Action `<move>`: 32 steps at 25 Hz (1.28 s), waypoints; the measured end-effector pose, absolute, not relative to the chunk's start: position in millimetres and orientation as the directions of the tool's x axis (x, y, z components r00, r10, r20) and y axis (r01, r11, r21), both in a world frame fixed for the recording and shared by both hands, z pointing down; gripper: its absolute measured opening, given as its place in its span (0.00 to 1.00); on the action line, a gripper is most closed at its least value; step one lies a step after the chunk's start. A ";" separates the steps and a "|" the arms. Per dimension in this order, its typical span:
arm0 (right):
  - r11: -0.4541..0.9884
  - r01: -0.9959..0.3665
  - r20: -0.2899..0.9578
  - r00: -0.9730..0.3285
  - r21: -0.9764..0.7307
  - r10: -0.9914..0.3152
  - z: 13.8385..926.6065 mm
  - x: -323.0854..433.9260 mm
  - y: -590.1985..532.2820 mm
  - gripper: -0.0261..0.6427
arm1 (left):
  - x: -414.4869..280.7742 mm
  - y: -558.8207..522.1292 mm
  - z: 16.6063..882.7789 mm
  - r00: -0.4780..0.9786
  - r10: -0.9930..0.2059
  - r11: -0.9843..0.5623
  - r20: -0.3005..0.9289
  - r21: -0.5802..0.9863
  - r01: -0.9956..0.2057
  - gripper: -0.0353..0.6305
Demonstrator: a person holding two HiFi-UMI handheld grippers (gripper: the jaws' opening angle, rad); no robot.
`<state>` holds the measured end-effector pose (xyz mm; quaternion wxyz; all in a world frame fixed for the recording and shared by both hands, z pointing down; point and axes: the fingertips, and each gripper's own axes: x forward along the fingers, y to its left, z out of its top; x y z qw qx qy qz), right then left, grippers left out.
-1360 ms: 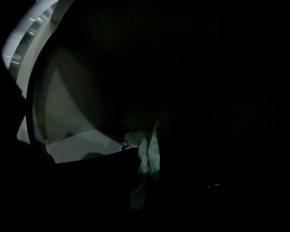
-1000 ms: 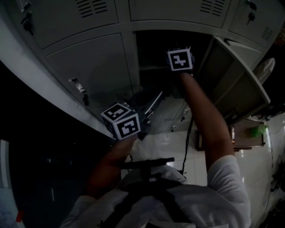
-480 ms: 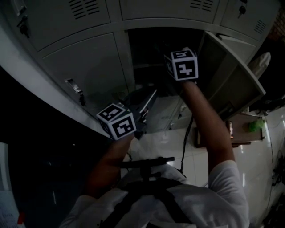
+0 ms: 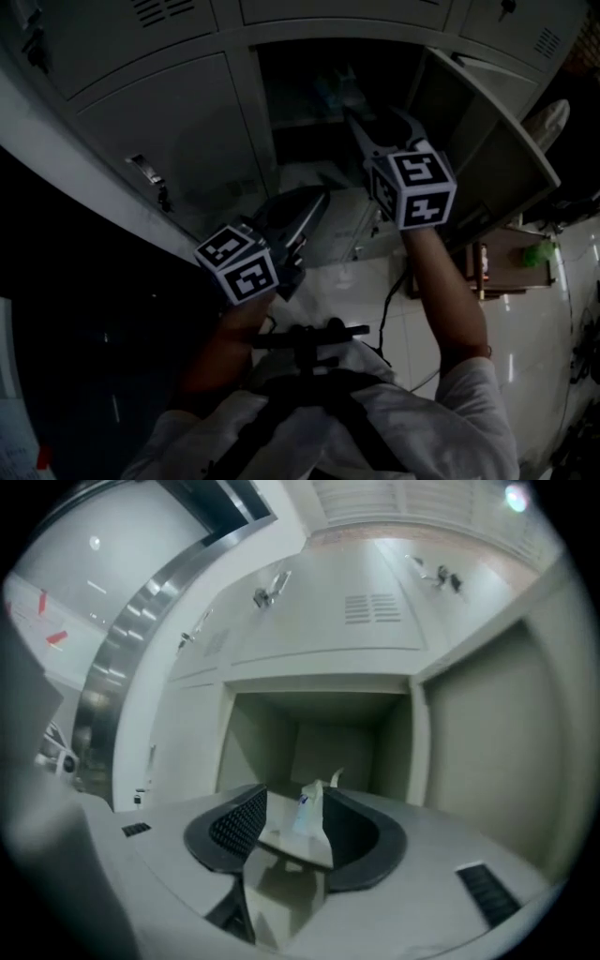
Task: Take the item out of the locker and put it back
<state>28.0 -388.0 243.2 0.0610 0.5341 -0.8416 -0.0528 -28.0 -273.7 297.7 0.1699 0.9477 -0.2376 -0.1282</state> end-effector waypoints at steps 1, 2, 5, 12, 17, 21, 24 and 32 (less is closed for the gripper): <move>0.426 -0.893 0.047 -0.424 0.142 -0.904 248.1 30.7 -379.6 0.32 | -28.8 -271.0 299.8 0.855 -0.494 -0.828 -0.161 0.387 -0.405 0.05; 0.430 -0.894 0.049 -0.427 0.128 -0.903 253.6 33.3 -371.6 0.31 | -29.8 -268.2 302.1 0.855 -0.494 -0.827 -0.160 0.391 -0.405 0.05; 0.436 -0.897 0.059 -0.432 0.079 -0.900 271.3 42.5 -350.6 0.29 | -33.6 -261.1 311.1 0.852 -0.501 -0.816 -0.154 0.411 -0.406 0.05; 0.419 -0.908 0.096 -0.418 -0.016 -0.903 308.1 66.0 -313.9 0.25 | -40.9 -245.9 330.5 0.844 -0.518 -0.790 -0.137 0.455 -0.411 0.05; 0.417 -0.907 0.123 -0.421 -0.059 -0.899 323.3 70.5 -295.1 0.23 | -41.9 -236.8 339.8 0.845 -0.519 -0.780 -0.127 0.475 -0.408 0.05; 0.424 -0.902 0.133 -0.431 -0.076 -0.893 332.1 67.8 -279.8 0.19 | -44.2 -226.8 345.4 0.848 -0.516 -0.775 -0.119 0.486 -0.404 0.05; 0.426 -0.899 0.152 -0.437 -0.104 -0.886 345.8 64.1 -266.0 0.17 | -49.6 -220.4 352.3 0.841 -0.531 -0.766 -0.109 0.487 -0.420 0.05; 0.394 -0.907 0.221 -0.419 -0.152 -0.881 389.1 62.3 -232.4 0.09 | -73.1 -194.2 382.6 0.844 -0.533 -0.728 -0.061 0.542 -0.421 0.05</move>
